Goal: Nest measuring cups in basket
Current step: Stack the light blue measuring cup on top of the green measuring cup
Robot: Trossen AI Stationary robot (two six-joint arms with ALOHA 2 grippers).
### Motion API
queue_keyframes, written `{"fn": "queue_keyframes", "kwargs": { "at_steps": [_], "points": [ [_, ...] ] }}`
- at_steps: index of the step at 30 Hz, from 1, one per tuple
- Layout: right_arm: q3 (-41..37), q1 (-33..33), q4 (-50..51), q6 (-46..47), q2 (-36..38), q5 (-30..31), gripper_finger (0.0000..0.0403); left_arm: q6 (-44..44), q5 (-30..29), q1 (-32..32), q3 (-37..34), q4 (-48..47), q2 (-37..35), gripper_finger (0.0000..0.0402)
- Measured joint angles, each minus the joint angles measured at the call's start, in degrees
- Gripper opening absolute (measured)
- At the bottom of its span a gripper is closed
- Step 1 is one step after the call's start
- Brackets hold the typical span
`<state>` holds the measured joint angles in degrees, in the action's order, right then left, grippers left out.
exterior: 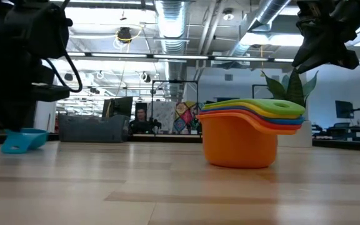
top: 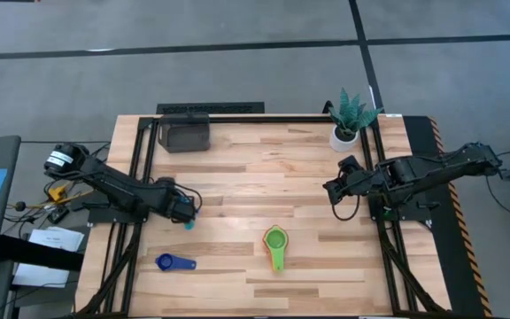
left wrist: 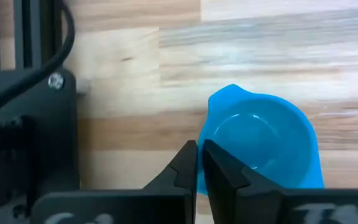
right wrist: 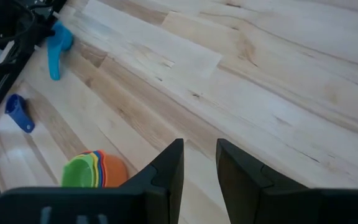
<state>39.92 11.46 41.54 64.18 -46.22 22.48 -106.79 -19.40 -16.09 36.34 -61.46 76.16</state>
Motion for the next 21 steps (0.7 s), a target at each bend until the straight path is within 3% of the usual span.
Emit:
{"fn": "queue_keyframes", "kwargs": {
  "at_steps": [8,13,21],
  "points": [
    [0.0,0.0,0.0,-0.4,0.0,0.0,0.0119,8.0,-2.9,1.9,4.0,6.4,-0.1,0.0002],
    [0.0,0.0,0.0,-0.4,0.0,0.0,0.0119,20.6,-7.0,3.3,11.3,10.7,-0.1,0.0001],
    [0.0,0.0,-0.1,-0.3,0.0,0.0,0.0119,48.1,-8.8,4.0,20.5,37.7,1.0,0.0000]
  ]
}}
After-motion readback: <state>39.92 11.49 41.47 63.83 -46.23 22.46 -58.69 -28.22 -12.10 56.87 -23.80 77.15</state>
